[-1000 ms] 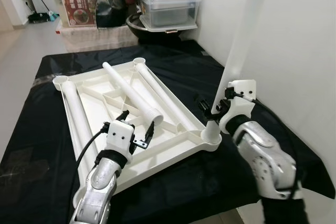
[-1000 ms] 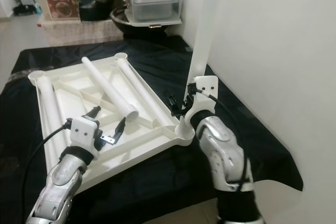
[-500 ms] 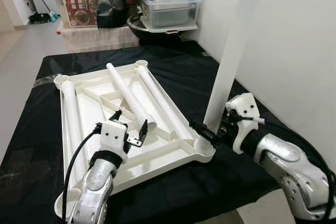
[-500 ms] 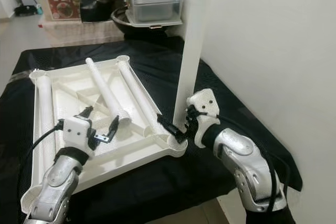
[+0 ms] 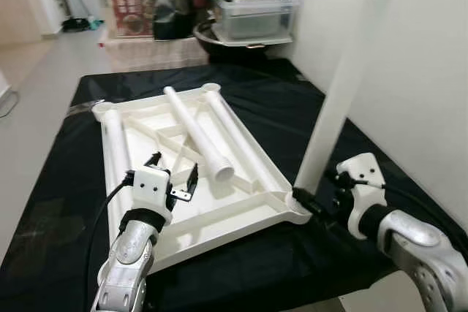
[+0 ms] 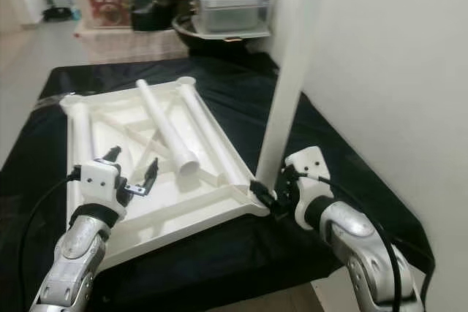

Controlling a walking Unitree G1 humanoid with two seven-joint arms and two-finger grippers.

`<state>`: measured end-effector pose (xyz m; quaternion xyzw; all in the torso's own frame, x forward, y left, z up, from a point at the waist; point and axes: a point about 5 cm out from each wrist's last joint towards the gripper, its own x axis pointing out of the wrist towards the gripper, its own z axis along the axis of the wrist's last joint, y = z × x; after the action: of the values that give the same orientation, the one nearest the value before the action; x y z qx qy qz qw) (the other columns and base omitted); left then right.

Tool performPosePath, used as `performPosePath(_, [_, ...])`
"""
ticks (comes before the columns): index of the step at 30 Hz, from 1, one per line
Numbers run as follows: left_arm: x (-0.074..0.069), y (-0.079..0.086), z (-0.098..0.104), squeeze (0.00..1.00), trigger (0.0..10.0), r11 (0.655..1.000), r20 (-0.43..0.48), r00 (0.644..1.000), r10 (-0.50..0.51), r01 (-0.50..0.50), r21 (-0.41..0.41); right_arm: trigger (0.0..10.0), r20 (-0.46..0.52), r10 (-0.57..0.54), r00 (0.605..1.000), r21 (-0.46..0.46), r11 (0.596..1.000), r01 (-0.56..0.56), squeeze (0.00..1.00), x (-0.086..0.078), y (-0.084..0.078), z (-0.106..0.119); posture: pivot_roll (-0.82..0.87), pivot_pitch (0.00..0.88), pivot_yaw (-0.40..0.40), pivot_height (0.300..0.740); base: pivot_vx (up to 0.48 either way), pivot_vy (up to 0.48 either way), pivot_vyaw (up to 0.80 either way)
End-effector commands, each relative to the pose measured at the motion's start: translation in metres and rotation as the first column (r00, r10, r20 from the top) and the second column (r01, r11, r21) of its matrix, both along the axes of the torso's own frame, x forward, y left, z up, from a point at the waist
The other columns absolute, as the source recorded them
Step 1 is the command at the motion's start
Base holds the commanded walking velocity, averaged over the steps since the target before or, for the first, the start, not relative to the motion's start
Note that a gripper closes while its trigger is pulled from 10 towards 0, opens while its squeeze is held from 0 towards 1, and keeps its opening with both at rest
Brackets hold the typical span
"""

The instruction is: Building children table

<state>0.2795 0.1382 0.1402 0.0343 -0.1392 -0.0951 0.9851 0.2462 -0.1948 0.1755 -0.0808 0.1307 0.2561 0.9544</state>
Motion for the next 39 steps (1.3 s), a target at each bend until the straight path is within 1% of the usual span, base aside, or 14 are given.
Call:
performPosePath(1, [0.0, 0.002, -0.002, 0.0, 10.0, 1.0, -0.008, 1.0, 0.001, -0.001, -0.002, 10.0, -0.019, 0.077, 0.997, 0.01, 0.997, -0.077, 1.0, -0.007, 0.008, 0.0, -0.12, 0.0, -0.015, 0.74, 0.0, 0.0, 0.0])
performPosePath(8, [0.0, 0.002, -0.004, 0.0, 10.0, 1.0, -0.013, 1.0, -0.003, 0.003, -0.001, 10.0, -0.043, 0.177, 0.983, 0.013, 0.984, -0.176, 1.0, -0.014, 0.019, 0.001, -0.11, 0.0, -0.022, 0.74, 0.0, 0.0, 0.0])
performPosePath(11, [0.001, 0.003, -0.004, 0.0, 10.0, 1.0, -0.01, 1.0, 0.002, -0.002, -0.002, 10.0, -0.038, 0.291, 0.956, 0.031, 0.957, -0.29, 1.0, -0.021, 0.031, 0.006, -0.1, 0.0, -0.025, 0.74, 0.0, 0.0, 0.0])
performPosePath(15, [0.001, 0.004, -0.003, 0.0, 10.0, 1.0, -0.005, 1.0, 0.009, -0.009, -0.004, 10.0, -0.036, 0.323, 0.946, 0.022, 0.946, -0.322, 1.0, -0.023, 0.033, 0.007, -0.11, 0.0, -0.023, 0.74, 0.0, 0.0, 0.0])
performPosePath(18, [0.0, 0.01, 0.0, 0.0, 10.0, 0.997, 0.016, 0.997, 0.073, -0.073, -0.028, 10.0, -0.02, 0.326, 0.945, 0.025, 0.945, -0.326, 1.0, -0.017, 0.036, 0.008, -0.11, 0.0, -0.021, 0.74, 0.0, 0.0, 0.0])
performPosePath(20, [-0.001, 0.014, 0.002, 0.0, 10.0, 0.992, 0.028, 0.993, 0.116, -0.115, -0.044, 10.0, 0.011, 0.286, 0.958, 0.037, 0.958, -0.286, 1.0, -0.007, 0.038, 0.011, -0.1, 0.0, -0.03, 0.74, 0.0, 0.0, 0.0])
performPosePath(21, [-0.004, 0.026, 0.004, 0.0, 10.0, 0.974, 0.038, 0.974, 0.221, -0.219, -0.062, 10.0, 0.073, 0.146, 0.987, 0.068, 0.986, -0.151, 1.0, 0.021, 0.044, 0.014, -0.07, 0.0, -0.044, 0.74, 0.0, 0.0, 0.0])
performPosePath(22, [-0.004, 0.026, 0.004, 0.0, 10.0, 0.974, 0.038, 0.974, 0.221, -0.219, -0.062, 10.0, 0.073, 0.146, 0.987, 0.068, 0.986, -0.151, 1.0, 0.021, 0.044, 0.014, -0.07, 0.0, -0.044, 0.74, 0.0, 0.0, 0.0])
performPosePath(25, [-0.007, 0.04, 0.004, 0.0, 10.0, 0.945, 0.034, 0.947, 0.32, -0.317, -0.074, 10.0, 0.094, 0.011, 0.995, 0.089, 0.996, -0.02, 1.0, 0.049, 0.051, 0.015, -0.05, 0.0, -0.056, 0.74, 0.0, 0.0, 0.0])
performPosePath(26, [-0.009, 0.043, 0.003, 0.0, 10.0, 0.942, 0.032, 0.943, 0.332, -0.329, -0.072, 10.0, 0.099, -0.011, 0.995, 0.1, 0.995, 0.001, 0.76, 0.056, 0.055, 0.016, -0.05, 0.0, -0.059, 0.74, 0.0, 0.0, 0.0])
performPosePath(27, [-0.009, 0.044, 0.003, 0.0, 10.0, 0.94, 0.031, 0.941, 0.338, -0.335, -0.069, 10.0, 0.101, -0.024, 0.995, 0.108, 0.994, 0.013, 0.76, 0.061, 0.057, 0.017, -0.05, 0.0, -0.059, 0.74, 0.0, 0.0, 0.0])
performPosePath(29, [-0.011, 0.044, 0.002, 0.0, 10.0, 0.941, 0.032, 0.942, 0.334, -0.332, -0.061, 10.0, 0.113, -0.012, 0.994, 0.136, 0.991, -0.004, 0.09, 0.067, 0.07, 0.019, -0.03, 0.0, -0.069, 0.74, 0.0, 0.0, 0.0])
performPosePath(30, [-0.012, 0.044, 0.002, 0.0, 10.0, 0.942, 0.033, 0.942, 0.333, -0.331, -0.061, 10.0, 0.116, -0.008, 0.993, 0.142, 0.99, -0.009, 0.0, 0.069, 0.073, 0.02, -0.03, 0.0, -0.069, 0.74, 0.0, 0.0, 0.0])
performPosePath(39, [-0.012, 0.041, 0.0, 0.0, 10.0, 0.943, 0.028, 0.943, 0.331, -0.33, -0.052, 10.0, 0.122, -0.008, 0.993, 0.111, 0.994, -0.006, 0.0, 0.081, 0.09, 0.011, -0.03, 0.0, -0.07, 0.74, 0.0, 0.0, 0.36])
